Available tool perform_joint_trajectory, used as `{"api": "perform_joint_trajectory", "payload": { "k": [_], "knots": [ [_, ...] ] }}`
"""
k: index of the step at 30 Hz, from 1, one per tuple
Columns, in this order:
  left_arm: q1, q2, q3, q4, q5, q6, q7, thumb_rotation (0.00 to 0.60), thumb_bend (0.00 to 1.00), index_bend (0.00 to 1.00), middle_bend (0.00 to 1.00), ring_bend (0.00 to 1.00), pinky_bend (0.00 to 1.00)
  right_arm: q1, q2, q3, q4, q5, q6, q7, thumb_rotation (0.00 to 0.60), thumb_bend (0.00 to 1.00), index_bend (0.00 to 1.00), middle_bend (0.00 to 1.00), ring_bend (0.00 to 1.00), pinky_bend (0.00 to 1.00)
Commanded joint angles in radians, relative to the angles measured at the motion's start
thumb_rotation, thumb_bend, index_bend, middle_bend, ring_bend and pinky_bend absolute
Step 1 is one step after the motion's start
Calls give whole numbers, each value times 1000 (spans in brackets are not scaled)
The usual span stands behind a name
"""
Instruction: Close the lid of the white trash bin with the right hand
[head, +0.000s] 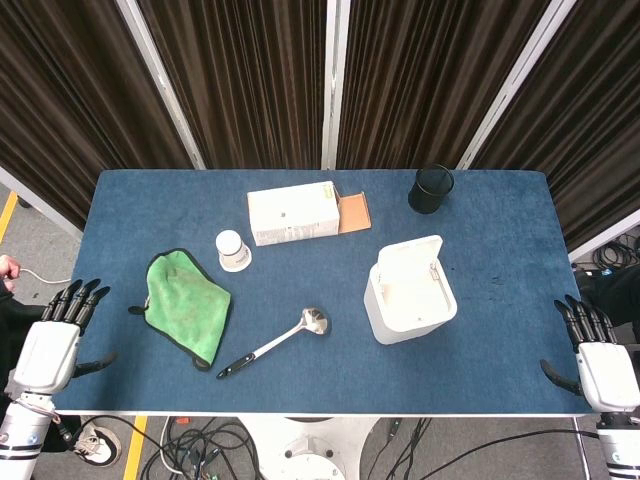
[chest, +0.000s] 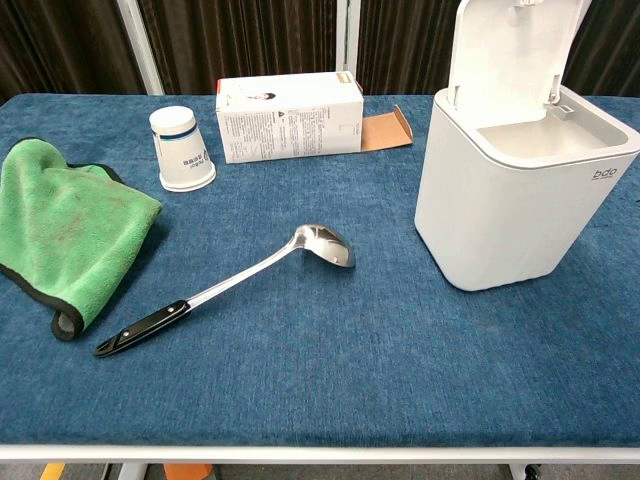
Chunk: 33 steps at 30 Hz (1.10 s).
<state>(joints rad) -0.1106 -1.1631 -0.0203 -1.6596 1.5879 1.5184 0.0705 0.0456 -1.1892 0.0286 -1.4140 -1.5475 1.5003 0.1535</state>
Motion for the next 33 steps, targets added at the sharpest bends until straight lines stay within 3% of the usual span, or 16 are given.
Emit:
{"api": "perform_joint_trajectory", "payload": {
  "k": [1,19,28,33],
  "knots": [
    [1,-1,1,2,-1,0,-2,600,0,129,68,7,121,0,0,0,0,1,-1,0,600,147,0,0,0,0],
    [-7,0,4,7,-5,-20,-12,600,0,129,68,7,121,29,42,7,-69,-39,-2,-54,600,146,0,0,0,0],
    [-4,-7,6,20,-4,-17,-18,600,0,129,68,7,121,149,180,69,-318,-135,-57,-232,600,153,0,0,0,0],
    [-3,-10,6,32,-9,-17,-32,600,0,129,75,7,121,263,279,137,-495,-91,-201,-297,600,373,0,0,0,0]
  ]
}}
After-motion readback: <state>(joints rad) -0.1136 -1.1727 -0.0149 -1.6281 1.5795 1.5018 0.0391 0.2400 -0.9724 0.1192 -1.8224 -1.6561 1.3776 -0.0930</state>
